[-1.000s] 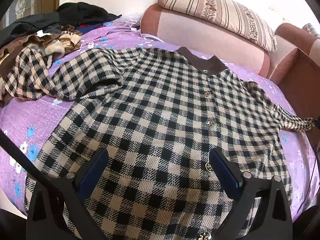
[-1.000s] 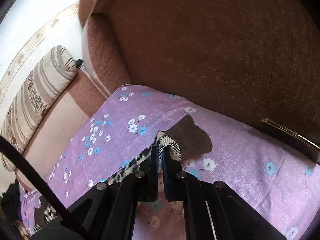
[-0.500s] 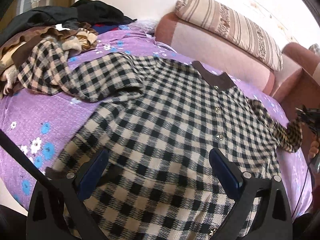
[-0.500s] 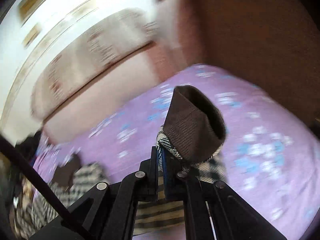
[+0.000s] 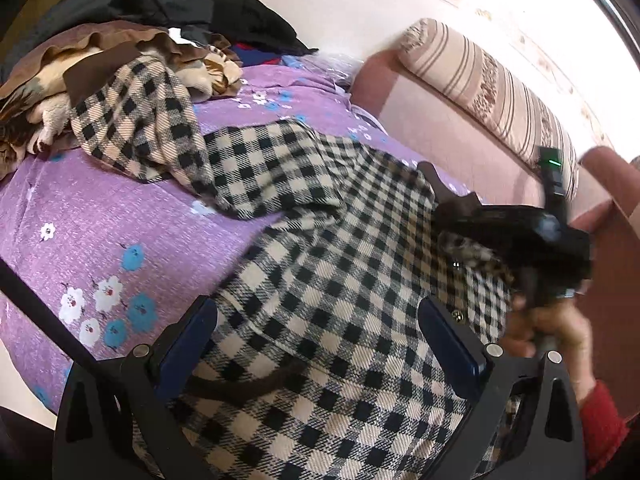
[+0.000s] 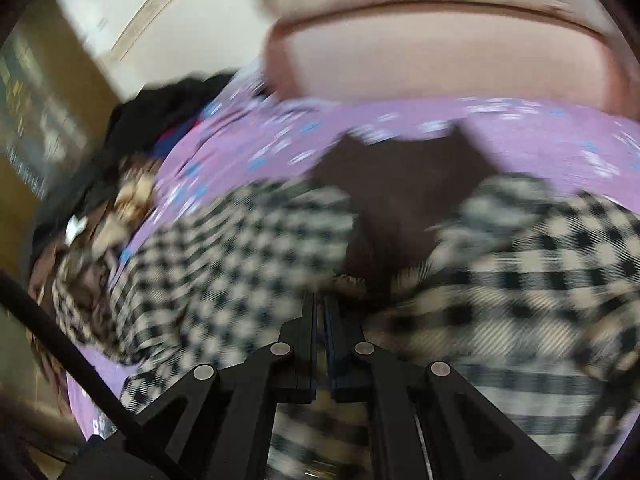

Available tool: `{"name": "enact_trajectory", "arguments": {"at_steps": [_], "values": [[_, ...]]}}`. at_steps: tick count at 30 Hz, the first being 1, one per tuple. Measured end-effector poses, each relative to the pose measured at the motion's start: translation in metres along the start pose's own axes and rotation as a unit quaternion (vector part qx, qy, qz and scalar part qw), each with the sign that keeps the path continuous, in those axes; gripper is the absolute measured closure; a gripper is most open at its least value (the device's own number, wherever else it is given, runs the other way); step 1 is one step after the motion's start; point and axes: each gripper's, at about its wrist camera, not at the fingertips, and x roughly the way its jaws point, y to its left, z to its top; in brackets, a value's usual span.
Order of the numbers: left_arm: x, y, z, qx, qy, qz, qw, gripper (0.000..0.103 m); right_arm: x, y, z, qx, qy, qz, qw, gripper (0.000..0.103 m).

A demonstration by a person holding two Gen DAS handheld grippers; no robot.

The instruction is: Fold large clothes

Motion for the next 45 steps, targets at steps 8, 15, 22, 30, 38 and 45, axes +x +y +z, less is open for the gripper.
{"name": "enact_trajectory", "arguments": {"at_steps": [8,15,22,30,38,45], "values": [[-0.002,0.017,0.011,-0.037,-0.001,-0.006,0.9993,0.003,0.061,0.092,-0.025,-0.1,0.094,0.057,0.989,0.097],[0.001,0.014,0.016,-0.04,0.008,-0.016,0.999,0.003,-0.038,0.016,-0.016,-0.075,0.023,0.025,0.997,0.061],[0.035,-0.053,0.052,0.023,0.031,-0.034,0.9987,0.003,-0.131,-0.106,-0.037,0.008,-0.021,-0.043,0.999,0.053],[0.15,-0.145,0.084,0.137,0.108,-0.038,0.984,0.003,-0.151,-0.18,-0.053,0.089,-0.043,-0.038,0.994,0.049],[0.241,-0.192,0.085,0.129,0.191,-0.054,0.9715,0.094,-0.143,-0.207,-0.044,0.129,-0.051,-0.04,0.99,0.049],[0.185,-0.156,0.133,0.077,0.1,-0.073,0.9893,0.098,-0.139,-0.206,-0.036,0.126,-0.062,-0.029,0.99,0.049]]}}
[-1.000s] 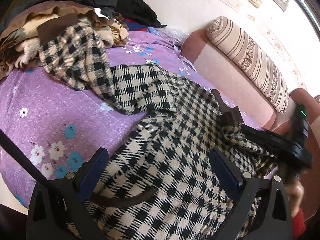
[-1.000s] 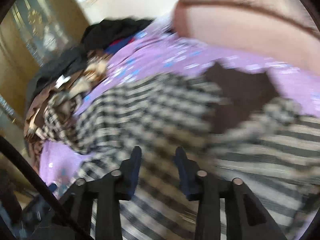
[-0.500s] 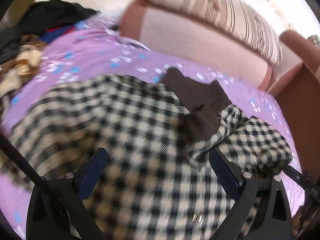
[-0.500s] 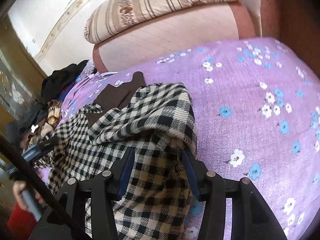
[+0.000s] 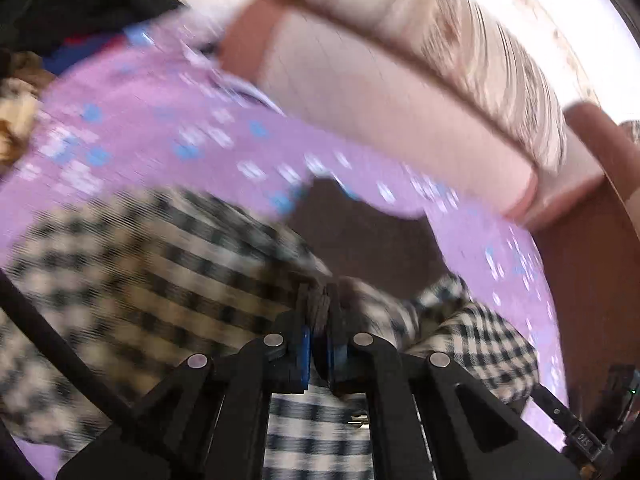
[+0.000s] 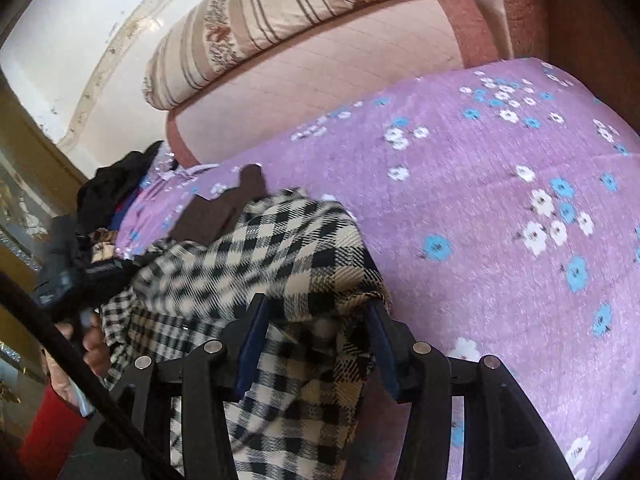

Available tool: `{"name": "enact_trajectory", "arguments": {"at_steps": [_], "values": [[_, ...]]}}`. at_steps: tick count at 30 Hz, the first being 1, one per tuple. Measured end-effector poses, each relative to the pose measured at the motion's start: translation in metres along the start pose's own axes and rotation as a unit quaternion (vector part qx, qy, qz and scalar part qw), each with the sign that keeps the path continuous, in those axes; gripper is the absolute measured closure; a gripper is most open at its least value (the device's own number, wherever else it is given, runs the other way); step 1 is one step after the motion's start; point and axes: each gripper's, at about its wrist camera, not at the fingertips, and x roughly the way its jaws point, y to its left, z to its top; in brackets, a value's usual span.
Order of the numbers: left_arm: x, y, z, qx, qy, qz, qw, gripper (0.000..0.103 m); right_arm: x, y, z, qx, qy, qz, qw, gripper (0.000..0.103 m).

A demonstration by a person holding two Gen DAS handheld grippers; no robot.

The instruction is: Fold large clothes

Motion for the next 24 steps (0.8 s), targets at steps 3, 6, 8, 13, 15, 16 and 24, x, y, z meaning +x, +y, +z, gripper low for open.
{"name": "enact_trajectory", "arguments": {"at_steps": [3,6,8,13,15,16,24], "values": [[-0.006,0.027,-0.005,-0.011,-0.011,0.042,0.999,0.097,-0.003,0.012,0.001,-0.02,0.001,0.031,0.999,0.049],[0.018,0.055,-0.02,-0.017,0.023,0.098,0.9948,0.097,-0.006,0.038,-0.003,-0.072,0.017,0.065,0.995,0.049],[0.029,0.071,-0.03,-0.033,0.034,0.104,0.9935,0.097,-0.009,0.059,-0.009,-0.118,0.035,0.09,0.988,0.049],[0.019,0.067,-0.035,-0.005,0.011,0.124,0.9922,0.097,-0.04,0.075,-0.01,-0.151,-0.03,0.059,0.986,0.049],[0.01,0.068,-0.033,0.0,0.002,0.137,0.9905,0.097,-0.04,0.068,-0.001,-0.122,-0.049,0.035,0.991,0.06],[0.005,0.069,-0.032,0.0,-0.005,0.144,0.9895,0.097,-0.034,0.063,0.003,-0.109,-0.048,0.015,0.993,0.064],[-0.012,0.09,-0.031,-0.009,0.004,0.182,0.9832,0.094,0.063,0.071,-0.013,-0.156,0.063,-0.038,0.985,0.072]]}}
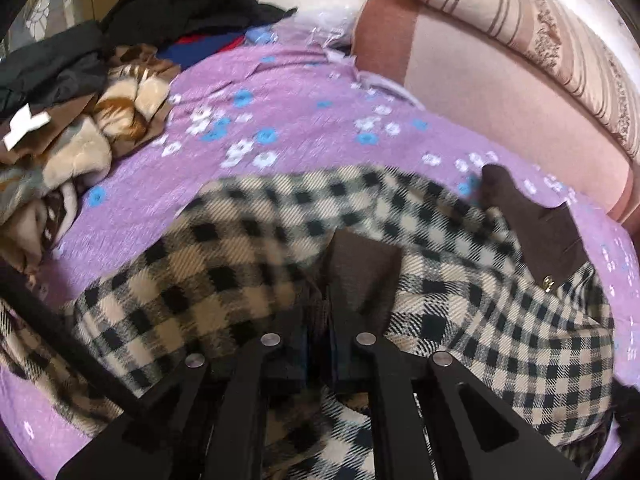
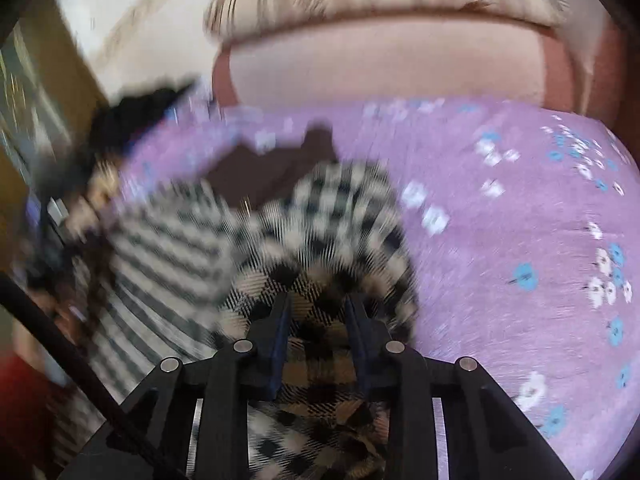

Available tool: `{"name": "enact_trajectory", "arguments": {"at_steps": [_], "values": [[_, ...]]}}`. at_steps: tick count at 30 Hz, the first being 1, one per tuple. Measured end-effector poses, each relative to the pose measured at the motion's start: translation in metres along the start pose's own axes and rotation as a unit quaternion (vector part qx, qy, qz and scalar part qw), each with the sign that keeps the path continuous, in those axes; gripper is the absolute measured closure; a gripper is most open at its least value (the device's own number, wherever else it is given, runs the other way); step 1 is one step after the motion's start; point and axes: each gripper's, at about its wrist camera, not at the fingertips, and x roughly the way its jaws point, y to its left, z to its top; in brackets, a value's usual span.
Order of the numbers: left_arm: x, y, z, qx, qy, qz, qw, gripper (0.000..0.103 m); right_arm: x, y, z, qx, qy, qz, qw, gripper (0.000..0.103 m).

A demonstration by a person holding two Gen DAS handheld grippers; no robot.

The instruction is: Fold large clothes

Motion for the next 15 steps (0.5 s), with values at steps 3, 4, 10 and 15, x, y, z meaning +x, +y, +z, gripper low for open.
{"name": "enact_trajectory", "arguments": {"at_steps": [3,4,10,15], "values": [[-0.02,0.016,-0.009,-0.023,-0.004,-0.015,0.9996,0.089,0.026,0.01,-0.014,-0.032,0.023,-0.044,0.998,0.071],[-0.028,0.021,-0.011,-0.027,-0.009,-0.018,0.9994,0.083,0.024,0.014,-0.015,-0.043,0.017,-0.055,0.997,0.07],[-0.1,0.079,-0.036,-0.043,-0.079,0.01,0.9959,0.042,0.004,0.015,-0.02,-0.035,0.002,-0.063,0.997,0.058],[-0.135,0.161,-0.057,-0.107,-0.127,0.084,0.9825,0.029,-0.03,0.006,-0.027,0.002,-0.027,-0.047,0.999,0.048]]}}
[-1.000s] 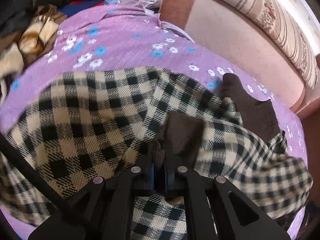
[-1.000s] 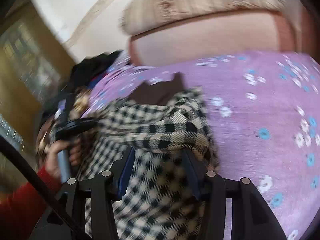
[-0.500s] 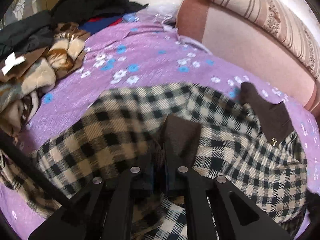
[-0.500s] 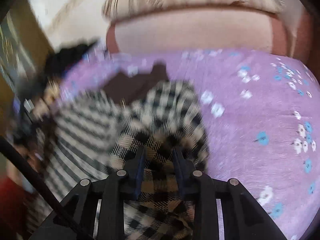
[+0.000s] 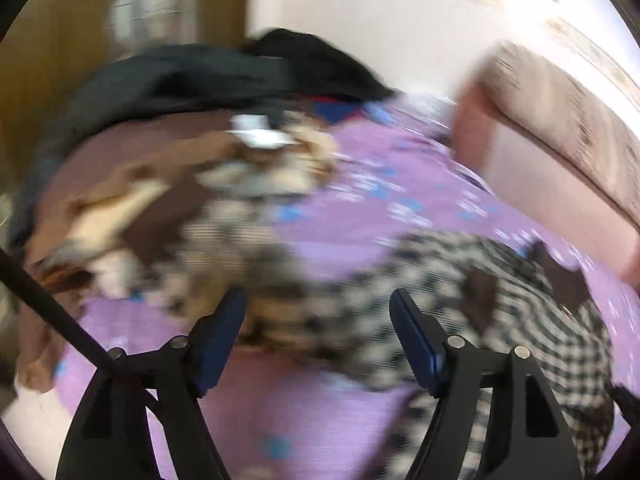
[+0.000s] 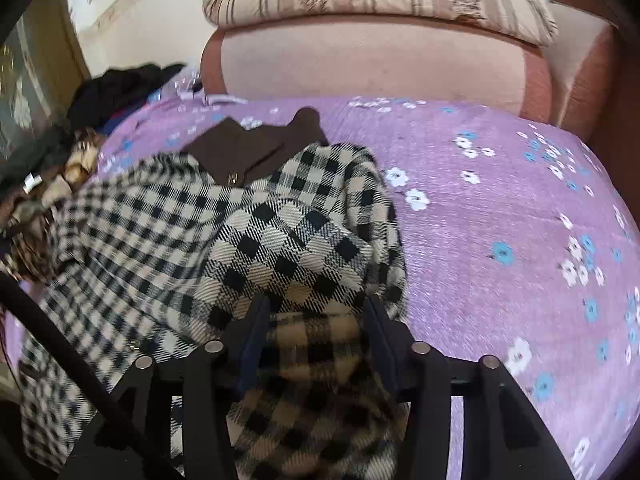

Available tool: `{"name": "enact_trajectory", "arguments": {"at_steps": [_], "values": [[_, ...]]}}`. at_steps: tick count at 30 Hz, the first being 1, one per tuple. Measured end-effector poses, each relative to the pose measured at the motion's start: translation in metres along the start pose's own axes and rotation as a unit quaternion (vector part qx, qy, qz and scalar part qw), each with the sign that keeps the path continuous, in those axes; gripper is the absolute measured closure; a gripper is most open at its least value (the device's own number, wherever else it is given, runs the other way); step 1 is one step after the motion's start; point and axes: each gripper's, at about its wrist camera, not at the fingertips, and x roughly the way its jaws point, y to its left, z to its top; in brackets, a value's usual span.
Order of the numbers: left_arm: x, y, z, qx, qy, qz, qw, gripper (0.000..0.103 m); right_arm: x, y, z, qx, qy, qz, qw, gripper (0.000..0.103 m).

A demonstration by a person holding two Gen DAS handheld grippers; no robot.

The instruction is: Fold large clothes

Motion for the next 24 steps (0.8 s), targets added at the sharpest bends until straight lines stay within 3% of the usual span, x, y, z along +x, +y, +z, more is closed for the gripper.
{"name": "enact_trajectory", "arguments": {"at_steps": [4,6,9,12,14,18,21,24], "values": [[0.011,0.07,-0.008,-0.076,0.007,0.05,0.9958,0.028,-0.014,-0.009,-0.005,0.032,-0.005,0.014,0.999,0.043],[0.019,0.091,-0.013,-0.112,0.021,0.037,0.9928,0.028,-0.017,-0.012,-0.008,0.045,-0.004,0.014,0.999,0.043],[0.029,0.111,-0.014,-0.152,0.043,-0.016,0.9873,0.029,-0.016,-0.015,-0.013,0.058,0.0,0.009,0.998,0.043],[0.024,0.104,-0.011,-0.139,0.034,-0.049,0.9885,0.025,-0.012,-0.015,-0.017,0.067,0.006,0.008,0.998,0.043],[0.017,0.094,-0.009,-0.127,0.016,-0.068,0.9894,0.014,-0.009,-0.012,-0.02,0.066,0.01,0.008,0.998,0.043],[0.022,0.069,0.0,-0.123,0.022,-0.073,0.9895,0.011,-0.002,-0.003,-0.023,0.052,0.016,-0.002,0.999,0.041],[0.039,0.053,0.011,-0.137,0.053,-0.052,0.9878,0.011,0.002,-0.001,-0.023,0.045,0.017,-0.007,0.999,0.04],[0.058,0.034,0.012,-0.126,0.085,-0.001,0.9884,0.011,0.004,-0.002,-0.024,0.045,0.018,-0.007,0.999,0.04]]}}
